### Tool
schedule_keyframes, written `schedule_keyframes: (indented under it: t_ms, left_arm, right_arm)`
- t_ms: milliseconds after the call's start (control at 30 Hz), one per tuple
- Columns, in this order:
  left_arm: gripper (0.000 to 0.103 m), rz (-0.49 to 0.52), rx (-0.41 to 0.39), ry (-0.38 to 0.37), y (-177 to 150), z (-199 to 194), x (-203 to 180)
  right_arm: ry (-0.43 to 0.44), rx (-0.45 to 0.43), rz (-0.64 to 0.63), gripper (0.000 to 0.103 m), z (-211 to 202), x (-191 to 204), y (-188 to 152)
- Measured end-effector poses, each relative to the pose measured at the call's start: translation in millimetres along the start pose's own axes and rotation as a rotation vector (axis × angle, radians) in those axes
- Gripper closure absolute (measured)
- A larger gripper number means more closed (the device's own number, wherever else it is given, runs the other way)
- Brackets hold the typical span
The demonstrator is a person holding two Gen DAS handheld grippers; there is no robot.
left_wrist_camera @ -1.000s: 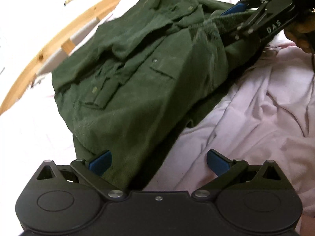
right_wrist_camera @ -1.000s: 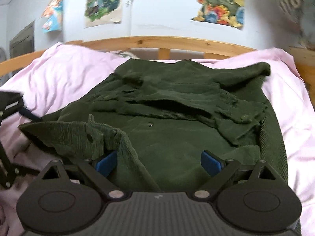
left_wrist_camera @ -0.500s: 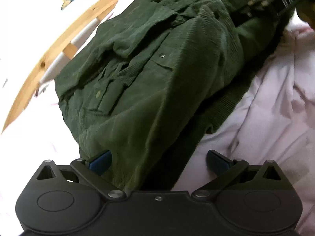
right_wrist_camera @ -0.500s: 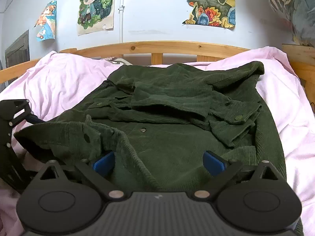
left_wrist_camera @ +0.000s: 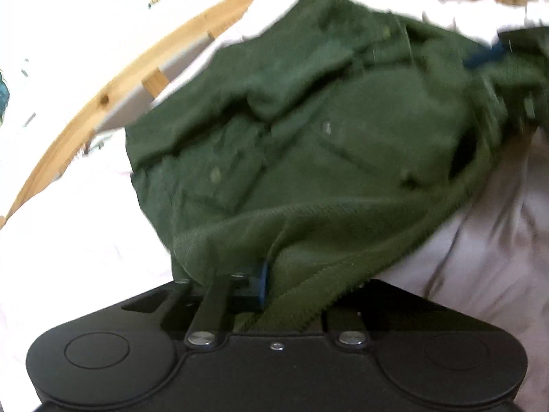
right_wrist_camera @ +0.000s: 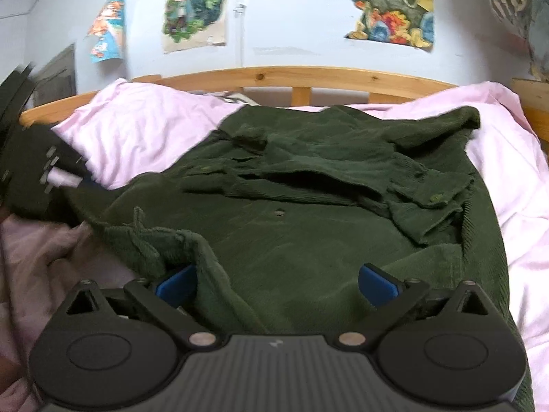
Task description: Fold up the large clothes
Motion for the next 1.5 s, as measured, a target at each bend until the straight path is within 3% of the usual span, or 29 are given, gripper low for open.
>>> schedule_keyframes:
  t_ms: [100,167,233,400,500,600,767,900,1033,1067,1133,1200,1233,1267,1300,1400,1433,1500]
  left_arm:
    - [0.093,-0.072,-0.065,0.002,26,-10,24]
    - [0.094,-0.118,-0.090,-0.009,41,-13,39]
    - [0.094,-0.157,-0.094,-0.019,56,-11,51]
    - [0.094,-0.188,-0.107,-0.014,75,-8,66]
    - [0.094,-0.170,-0.109,-0.013,76,-8,62]
    - [0.094,-0.125,-0.102,0.016,65,-11,57]
    - [0.086,-0.157,-0.067,0.017,34,-10,61]
    - [0.069,-0.197,-0.046,0.013,2,-3,54]
    - [0.066,-0.164,0.056,0.009,-44,15,26]
    - [0.067,-0.146,0.081,0.026,-55,18,20]
    - [0.067,-0.105,0.117,0.070,-74,21,11]
    - [0.065,-0.075,0.079,0.095,-82,17,7]
    - [0.065,-0.058,0.069,0.105,-83,16,6]
    - [0.065,-0.041,0.066,0.113,-82,15,6]
    - [0.064,-0.023,0.066,0.120,-82,14,5]
    - [0.059,0.014,0.059,0.149,-81,12,4]
    - [0.058,0.017,0.060,0.151,-82,13,4]
    - [0.061,0.016,0.065,0.153,-84,14,3]
  right_arm:
    - [0.050,-0.068,-0.098,0.000,-14,20,0]
    - [0.022,-0.149,-0.213,0.000,-23,35,1]
    - [-0.014,-0.173,-0.307,0.000,-24,45,-3]
    - [-0.264,-0.061,-0.523,0.002,10,44,-30]
    - [-0.395,-0.007,-0.574,0.014,19,30,-31]
    - [-0.474,0.071,-0.569,0.019,19,11,-27]
    - [-0.574,0.195,-0.630,0.035,2,-26,-31]
    - [-0.602,0.258,-0.668,0.051,-11,-51,-29]
    - [-0.586,0.299,-0.697,0.062,-30,-56,-41]
    - [-0.586,0.309,-0.722,0.069,-30,-58,-42]
    - [-0.591,0.309,-0.738,0.073,-32,-60,-48]
    - [-0.590,0.297,-0.715,0.071,-32,-58,-50]
    - [-0.590,0.291,-0.712,0.065,-33,-57,-51]
    - [-0.596,0.280,-0.730,0.049,-32,-55,-54]
    - [-0.600,0.270,-0.765,0.041,-31,-54,-55]
    - [-0.585,0.239,-0.895,0.037,-30,-46,-62]
    - [-0.576,0.232,-0.933,0.040,-30,-43,-65]
    - [-0.545,0.251,-0.983,0.069,-27,-41,-69]
Point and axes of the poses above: each gripper's, at about its wrist camera, not at the fingertips, and z roughly the way its jaws point, x to its left, y to its top, the point moved 6 cm from there along z, roughly the way its jaws point, and after that the axes turned 10 degrees about z, right-handed, at the moved point
